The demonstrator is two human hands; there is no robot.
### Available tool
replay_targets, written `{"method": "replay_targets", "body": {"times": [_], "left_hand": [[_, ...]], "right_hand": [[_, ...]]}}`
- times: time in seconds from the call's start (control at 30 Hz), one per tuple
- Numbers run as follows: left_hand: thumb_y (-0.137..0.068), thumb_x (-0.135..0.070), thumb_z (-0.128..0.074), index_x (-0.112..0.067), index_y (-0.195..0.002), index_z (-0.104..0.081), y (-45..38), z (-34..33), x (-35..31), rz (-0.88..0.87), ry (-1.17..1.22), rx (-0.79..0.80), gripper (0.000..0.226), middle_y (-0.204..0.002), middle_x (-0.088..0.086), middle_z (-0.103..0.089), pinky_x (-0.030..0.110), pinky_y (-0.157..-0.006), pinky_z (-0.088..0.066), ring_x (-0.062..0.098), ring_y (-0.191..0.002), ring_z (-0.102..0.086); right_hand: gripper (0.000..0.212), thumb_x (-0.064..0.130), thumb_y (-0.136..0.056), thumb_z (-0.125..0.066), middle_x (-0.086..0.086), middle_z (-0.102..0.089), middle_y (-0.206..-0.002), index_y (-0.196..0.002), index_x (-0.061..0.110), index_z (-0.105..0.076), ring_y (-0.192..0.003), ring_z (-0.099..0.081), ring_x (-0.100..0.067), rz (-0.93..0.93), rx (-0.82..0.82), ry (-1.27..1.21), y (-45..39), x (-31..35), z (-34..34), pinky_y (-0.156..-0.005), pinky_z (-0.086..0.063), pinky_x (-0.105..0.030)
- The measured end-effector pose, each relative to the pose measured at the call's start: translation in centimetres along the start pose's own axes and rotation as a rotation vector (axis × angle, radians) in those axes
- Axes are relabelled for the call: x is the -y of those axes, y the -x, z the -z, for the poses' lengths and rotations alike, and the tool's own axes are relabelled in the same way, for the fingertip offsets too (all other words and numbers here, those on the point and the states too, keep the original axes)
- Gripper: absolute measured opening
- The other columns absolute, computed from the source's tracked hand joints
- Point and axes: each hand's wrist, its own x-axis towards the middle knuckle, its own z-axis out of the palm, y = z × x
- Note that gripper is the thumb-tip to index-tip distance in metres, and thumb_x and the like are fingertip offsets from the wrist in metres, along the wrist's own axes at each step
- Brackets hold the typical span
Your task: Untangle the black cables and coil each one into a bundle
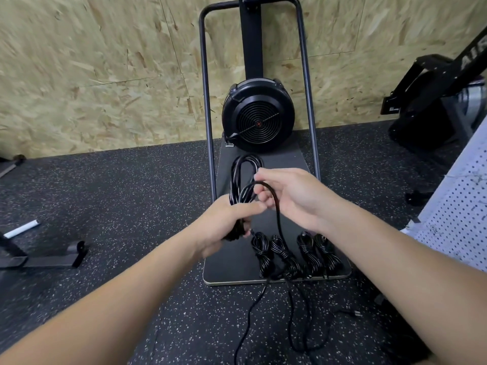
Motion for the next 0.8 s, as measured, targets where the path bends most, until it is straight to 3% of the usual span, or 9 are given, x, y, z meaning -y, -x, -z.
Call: {"method": "replay_targets", "body": {"times": [0.1, 0.2, 0.27, 0.33, 0.47, 0.53, 0.7, 0.8], "left_hand": [[-0.103, -0.017, -0.071, -0.012, -0.101, -0.065, -0.6, 0.9, 0.0, -0.024, 0.051, -0.112, 0.008, -0.071, -0.001, -0.045, 0.029, -0.058, -0.046, 0.016, -0.06, -0.044], [-0.106, -0.018, -0.067, -0.019, -0.079, -0.059, -0.8, 1.1, -0.1, -0.048, 0.09, -0.173, 0.027, -0.069, 0.001, -0.045, 0.032, -0.058, -0.046, 0.017, -0.057, -0.042], [-0.106, -0.02, -0.066, -0.022, -0.075, -0.054, -0.7, 1.2, -0.1, -0.06, 0.117, -0.174, 0.033, -0.069, 0.002, -0.045, 0.033, -0.059, -0.046, 0.017, -0.056, -0.041], [-0.107, -0.022, -0.066, -0.02, -0.082, -0.052, -0.6, 1.2, 0.0, -0.067, 0.143, -0.163, 0.029, -0.071, 0.002, -0.043, 0.032, -0.06, -0.046, 0.017, -0.058, -0.04], [-0.107, -0.032, -0.07, -0.017, -0.096, -0.051, -0.9, 1.9, 0.3, -0.081, 0.222, -0.207, 0.026, -0.073, 0.0, -0.042, 0.03, -0.059, -0.046, 0.017, -0.061, -0.039], [-0.102, -0.042, -0.077, -0.022, -0.09, -0.052, -1.0, 2.6, 0.4, -0.077, 0.224, -0.223, 0.035, -0.075, 0.0, -0.042, 0.03, -0.06, -0.047, 0.017, -0.062, -0.04], [-0.092, -0.06, -0.078, -0.017, -0.081, -0.064, -0.5, 3.1, 1.1, -0.077, -0.065, -0.199, 0.046, -0.076, 0.009, -0.056, 0.047, -0.077, -0.044, 0.022, -0.067, -0.054], [-0.101, -0.059, -0.069, -0.022, -0.103, -0.082, 0.3, 1.0, 1.1, -0.091, -0.153, -0.094, 0.04, -0.102, 0.011, -0.078, 0.049, -0.081, -0.052, 0.025, -0.086, -0.065]], "right_hand": [[0.021, 0.008, -0.103, -0.07, -0.02, -0.08, -0.106, -0.124, 0.004, -0.064, -0.093, -0.073, -0.025, 0.024, -0.021, 0.2, -0.2, -0.5, 1.3, -0.093, -0.057, -0.041], [0.03, 0.023, -0.097, -0.083, -0.002, -0.083, -0.114, -0.125, 0.018, -0.073, -0.112, -0.077, -0.017, -0.012, 0.048, 0.59, 0.0, -1.7, 2.1, -0.105, -0.058, -0.038], [0.026, 0.033, -0.099, -0.082, -0.001, -0.082, -0.116, -0.121, 0.021, -0.076, -0.11, -0.076, -0.018, -0.068, 0.153, 0.688, 0.2, -2.6, 2.4, -0.103, -0.056, -0.036], [0.022, 0.039, -0.103, -0.076, -0.002, -0.082, -0.112, -0.114, 0.021, -0.078, -0.094, -0.074, -0.016, -0.086, 0.214, 0.803, 0.1, -3.5, 2.6, -0.093, -0.056, -0.034], [0.03, 0.034, -0.108, -0.068, -0.002, -0.083, -0.095, -0.1, 0.006, -0.076, -0.077, -0.072, -0.011, -0.056, 0.199, 1.019, 0.2, -3.0, 2.5, -0.075, -0.061, -0.033], [0.031, 0.031, -0.109, -0.066, -0.004, -0.082, -0.089, -0.1, 0.002, -0.072, -0.068, -0.067, -0.012, 0.044, 0.123, 1.003, 0.3, -1.6, 2.5, -0.069, -0.058, -0.034], [0.021, 0.021, -0.111, -0.065, -0.012, -0.078, -0.088, -0.102, 0.003, -0.071, -0.063, -0.055, -0.018, 0.225, 0.017, 0.538, 0.6, 0.7, 0.9, -0.058, -0.046, -0.031], [0.022, 0.017, -0.112, -0.062, -0.012, -0.072, -0.076, -0.099, 0.002, -0.071, -0.06, -0.06, -0.026, 0.278, -0.044, 0.542, 1.0, 1.1, -0.6, -0.058, -0.052, -0.034]]}}
